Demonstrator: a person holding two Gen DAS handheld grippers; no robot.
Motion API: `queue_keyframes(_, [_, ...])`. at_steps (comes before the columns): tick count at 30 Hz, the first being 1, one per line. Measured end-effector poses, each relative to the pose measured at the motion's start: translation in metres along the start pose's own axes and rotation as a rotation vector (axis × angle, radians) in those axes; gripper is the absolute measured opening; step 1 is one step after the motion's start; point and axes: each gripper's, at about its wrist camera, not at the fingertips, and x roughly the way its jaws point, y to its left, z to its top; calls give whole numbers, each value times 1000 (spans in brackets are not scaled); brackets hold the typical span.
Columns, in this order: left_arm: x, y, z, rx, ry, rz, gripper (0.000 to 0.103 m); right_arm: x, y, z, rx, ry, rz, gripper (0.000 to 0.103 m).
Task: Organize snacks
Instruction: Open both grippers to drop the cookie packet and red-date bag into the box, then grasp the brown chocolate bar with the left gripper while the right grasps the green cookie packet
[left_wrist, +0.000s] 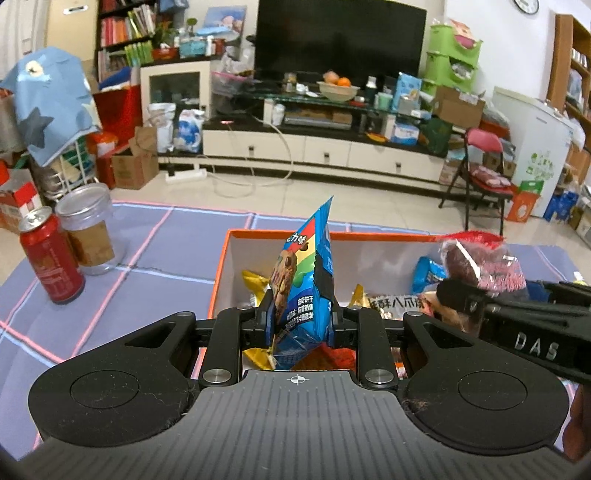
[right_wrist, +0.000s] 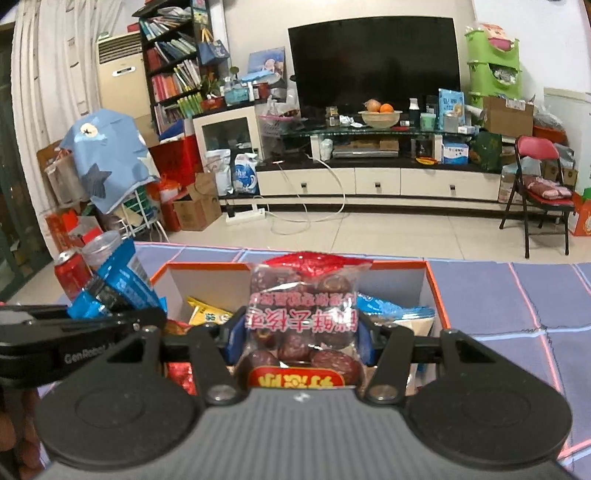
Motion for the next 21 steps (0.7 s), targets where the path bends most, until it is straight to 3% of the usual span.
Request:
queue_keyframes(1, [1,-2,-1,4,-6,-10,0,2,1,0,-4,9,3,61])
queue_keyframes(3, [2,-8,-4,28,-14,-26,36,1,3,-1,-17,-4,-4,67])
queue_keyframes(9, [-17,-8,-2,76,-43,-24,46,-32,-4,2,-55,-49,-18,69])
queue_keyframes(11, [-30,-3,-4,83,-63,-48,52,-58,-7,-1,-81,-62,-22,73])
queue_keyframes(13, [-41,3,-8,99,-74,-77,55,-88,-11,-13,-91,-70,-20,84])
queue_keyframes(17, [-55,16,-26,186,-53,-215,60,-133,-17,-70,-110,15,-30,89])
queue_keyframes(21, [-53,22,-57,377,2,-358,67,-149,-6,-128,-179,155,-48,88])
